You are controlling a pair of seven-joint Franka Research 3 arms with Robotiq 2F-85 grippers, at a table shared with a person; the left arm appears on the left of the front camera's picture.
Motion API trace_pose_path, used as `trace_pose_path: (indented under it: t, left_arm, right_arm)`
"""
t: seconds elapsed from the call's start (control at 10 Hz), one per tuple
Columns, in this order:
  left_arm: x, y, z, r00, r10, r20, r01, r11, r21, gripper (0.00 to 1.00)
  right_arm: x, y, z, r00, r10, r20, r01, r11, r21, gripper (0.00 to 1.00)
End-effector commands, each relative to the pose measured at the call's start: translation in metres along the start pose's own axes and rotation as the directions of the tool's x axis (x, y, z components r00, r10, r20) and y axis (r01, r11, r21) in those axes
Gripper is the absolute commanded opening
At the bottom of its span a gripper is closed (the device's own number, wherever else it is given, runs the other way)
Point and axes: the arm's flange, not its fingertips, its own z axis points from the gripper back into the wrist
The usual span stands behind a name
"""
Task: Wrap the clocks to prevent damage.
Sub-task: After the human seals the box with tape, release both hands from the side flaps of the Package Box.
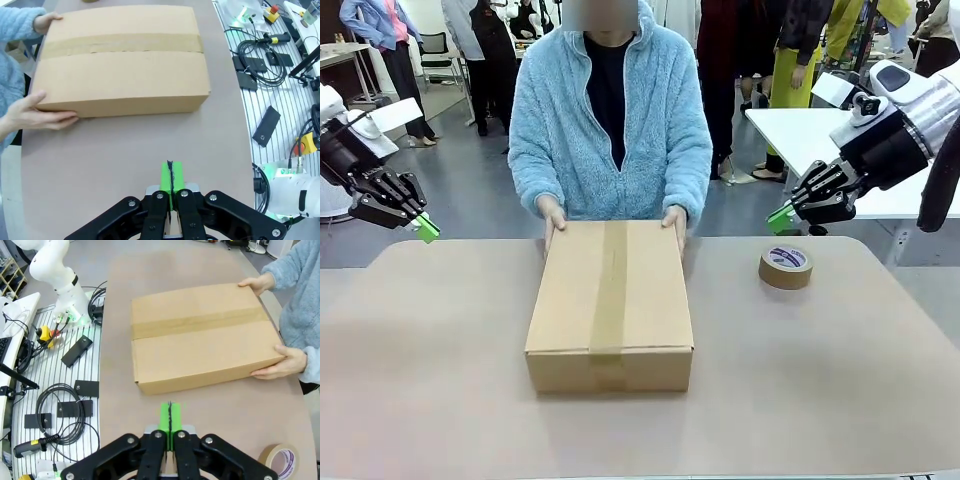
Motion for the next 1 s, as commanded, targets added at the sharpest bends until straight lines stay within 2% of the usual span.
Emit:
trace_pose_path:
  t: [0.0,0.1,0.2,0.3,0.4,0.5,0.6,0.7,0.9]
  left_arm:
    - [0.0021,0.0022,0.0006,1.000,0.003,0.017,-0.003,1.000,-0.011,0.60]
    - [0.0029,0.0006,0.0008,1.000,0.006,-0.002,-0.006,1.000,-0.010,0.60]
    - [0.0009,-0.0033,0.0028,1.000,0.011,0.006,-0.011,1.000,-0.001,1.00]
    - [0.0015,-0.0030,0.0058,1.000,0.006,0.010,-0.006,1.000,-0.001,0.63]
    - [0.0024,-0.0029,0.0077,1.000,0.003,0.013,-0.003,1.000,0.000,1.00]
    - [0.0019,-0.0042,0.0070,1.000,0.004,0.015,-0.004,1.000,-0.002,1.00]
    - [0.0019,-0.0041,0.0077,1.000,0.005,0.017,-0.005,1.000,-0.002,1.00]
    - [0.0023,-0.0029,0.0084,1.000,0.005,0.020,-0.004,1.000,-0.004,1.00]
    - [0.0015,-0.0053,0.0074,1.000,0.008,0.023,-0.008,1.000,-0.004,1.00]
  right_arm:
    - [0.0017,0.0043,0.0022,1.000,-0.004,0.005,0.004,0.999,-0.054,0.59]
    - [0.0046,0.0051,0.0028,1.000,0.011,0.001,-0.011,0.999,-0.043,0.61]
    - [0.0066,0.0065,0.0044,1.000,0.023,0.003,-0.023,0.999,-0.046,1.00]
    - [0.0089,0.0070,0.0041,1.000,0.029,0.006,-0.028,0.999,-0.047,1.00]
    - [0.0101,0.0065,0.0035,1.000,0.024,0.007,-0.024,0.998,-0.054,1.00]
    - [0.0097,0.0067,0.0030,1.000,0.020,0.002,-0.020,0.998,-0.053,0.85]
    - [0.0099,0.0064,0.0033,1.000,0.018,0.004,-0.018,0.999,-0.051,0.95]
    - [0.0100,0.0051,0.0028,1.000,0.015,0.004,-0.015,0.999,-0.049,1.00]
    - [0.0070,0.0041,-0.0014,1.000,0.011,-0.004,-0.011,0.999,-0.039,1.00]
